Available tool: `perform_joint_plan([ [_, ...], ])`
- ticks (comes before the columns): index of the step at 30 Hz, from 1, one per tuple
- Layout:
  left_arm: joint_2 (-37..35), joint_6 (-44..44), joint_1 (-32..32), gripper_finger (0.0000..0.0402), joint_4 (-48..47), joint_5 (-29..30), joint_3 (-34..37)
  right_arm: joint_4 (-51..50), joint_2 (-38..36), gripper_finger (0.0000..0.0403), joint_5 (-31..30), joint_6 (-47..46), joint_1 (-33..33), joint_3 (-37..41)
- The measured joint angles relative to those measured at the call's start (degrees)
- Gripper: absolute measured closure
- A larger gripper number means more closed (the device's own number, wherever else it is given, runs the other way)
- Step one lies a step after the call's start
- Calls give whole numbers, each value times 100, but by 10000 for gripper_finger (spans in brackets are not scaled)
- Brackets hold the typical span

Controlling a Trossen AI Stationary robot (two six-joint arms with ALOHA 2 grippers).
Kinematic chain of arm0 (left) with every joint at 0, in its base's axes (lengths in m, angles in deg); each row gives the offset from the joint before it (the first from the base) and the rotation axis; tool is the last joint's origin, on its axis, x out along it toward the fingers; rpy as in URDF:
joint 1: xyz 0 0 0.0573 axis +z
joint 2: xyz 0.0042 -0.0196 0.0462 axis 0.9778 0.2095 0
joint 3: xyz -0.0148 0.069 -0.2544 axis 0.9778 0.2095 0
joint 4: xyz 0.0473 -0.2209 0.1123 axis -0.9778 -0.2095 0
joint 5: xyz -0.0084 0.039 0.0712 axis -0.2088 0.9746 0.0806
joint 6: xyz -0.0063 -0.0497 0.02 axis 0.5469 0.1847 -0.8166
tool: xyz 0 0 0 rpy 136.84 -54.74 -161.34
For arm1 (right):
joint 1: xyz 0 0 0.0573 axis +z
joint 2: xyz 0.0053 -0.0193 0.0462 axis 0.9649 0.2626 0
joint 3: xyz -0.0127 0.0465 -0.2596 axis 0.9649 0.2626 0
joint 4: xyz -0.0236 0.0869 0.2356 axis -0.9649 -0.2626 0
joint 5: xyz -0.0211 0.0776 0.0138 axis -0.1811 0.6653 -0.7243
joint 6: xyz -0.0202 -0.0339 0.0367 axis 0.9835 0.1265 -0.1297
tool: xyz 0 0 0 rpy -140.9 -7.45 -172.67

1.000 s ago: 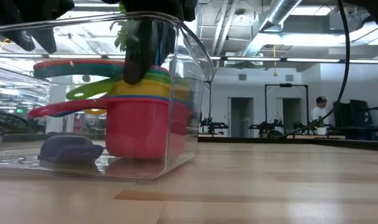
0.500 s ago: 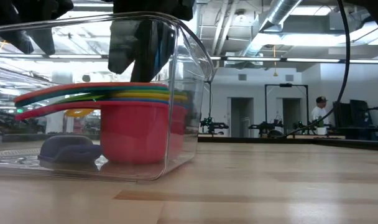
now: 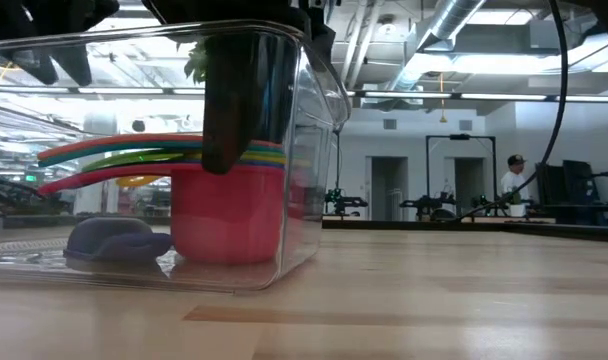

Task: Nest measuring cups in basket
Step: Remove the colored stacked measuring cups from the transparent bin

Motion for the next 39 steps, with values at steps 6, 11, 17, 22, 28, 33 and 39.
perform_joint_plan([
  [6,-225,78,4,246,1,158,1,-10,0,213,33,-3,-76,140],
  [11,-444,202,4,246,5,307,1,103,13,252,69,173,-113,149],
  [17,-629,229,4,246,0,378,1,95,14,326,81,219,-118,151],
  [22,-726,230,4,246,-59,590,1,84,10,386,138,193,-125,153],
  [28,-797,247,4,246,-150,651,1,58,7,389,153,188,-125,143],
  [33,-819,256,9,246,-157,719,1,-55,20,389,38,193,-125,-67],
  [39,-819,262,9,246,-208,730,1,-329,46,389,-211,193,-84,-293],
])
